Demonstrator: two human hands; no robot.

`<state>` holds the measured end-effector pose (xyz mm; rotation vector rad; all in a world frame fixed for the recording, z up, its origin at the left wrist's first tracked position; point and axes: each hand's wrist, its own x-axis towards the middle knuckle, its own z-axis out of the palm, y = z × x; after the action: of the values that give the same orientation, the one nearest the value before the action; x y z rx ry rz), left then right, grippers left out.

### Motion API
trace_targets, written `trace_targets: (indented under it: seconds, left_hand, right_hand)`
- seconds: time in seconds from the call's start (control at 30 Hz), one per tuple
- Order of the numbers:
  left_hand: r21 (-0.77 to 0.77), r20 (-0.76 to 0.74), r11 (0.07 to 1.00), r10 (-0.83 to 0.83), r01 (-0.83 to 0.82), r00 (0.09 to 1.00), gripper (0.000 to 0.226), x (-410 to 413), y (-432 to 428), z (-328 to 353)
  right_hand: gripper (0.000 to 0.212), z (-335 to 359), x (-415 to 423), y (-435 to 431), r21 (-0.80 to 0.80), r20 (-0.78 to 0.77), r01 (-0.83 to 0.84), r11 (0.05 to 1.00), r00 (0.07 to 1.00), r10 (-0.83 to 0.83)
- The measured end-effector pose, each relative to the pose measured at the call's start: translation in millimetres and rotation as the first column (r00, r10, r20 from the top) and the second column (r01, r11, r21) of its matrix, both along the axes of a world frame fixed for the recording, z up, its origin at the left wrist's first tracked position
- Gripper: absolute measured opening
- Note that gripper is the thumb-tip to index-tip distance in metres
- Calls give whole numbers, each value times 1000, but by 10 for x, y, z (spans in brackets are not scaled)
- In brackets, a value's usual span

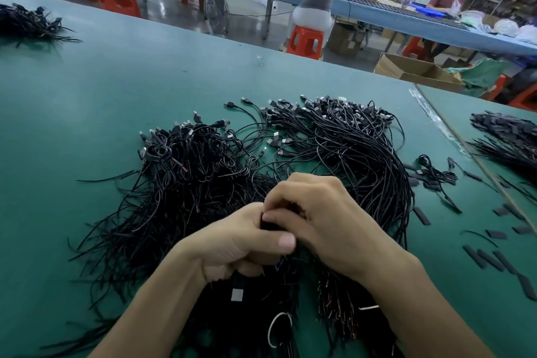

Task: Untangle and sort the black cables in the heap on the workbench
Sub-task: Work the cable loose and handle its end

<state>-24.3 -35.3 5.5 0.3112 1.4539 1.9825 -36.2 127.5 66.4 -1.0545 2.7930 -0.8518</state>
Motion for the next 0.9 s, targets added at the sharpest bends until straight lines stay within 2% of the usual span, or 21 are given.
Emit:
trace_targets:
  seconds: [0.07,0.2,0.33,0.53,0.8,0.9]
  left_hand:
    - [-76,-14,997,-7,6,1000,18,15,18,3]
    - [-158,-36,987,-3,-2,999,22,20,58,-5]
    - [-163,-23,986,14,-18,1000,27,12,96,-29]
    - [-201,4,979,-29,29,1000,25,10,101,-35]
    - [-346,-76,937,34,-58,997,35,-5,131,-106]
    - [-351,-109,932,56,-92,992,24,-12,139,-124]
  right_hand:
    - [9,10,29,-5,51,-22,-17,999,1000,18]
    - [9,36,63,-16,248,-233,-60,967,965,119]
    - [2,67,68,-24,340,-300,-36,940,943,145]
    - [12,43,41,-26,298,-124,-75,952,986,116]
    - [9,1,61,-27,270,-65,14,963,998,4]
    - [6,-22,72,-58,250,-51,16,968,999,-4]
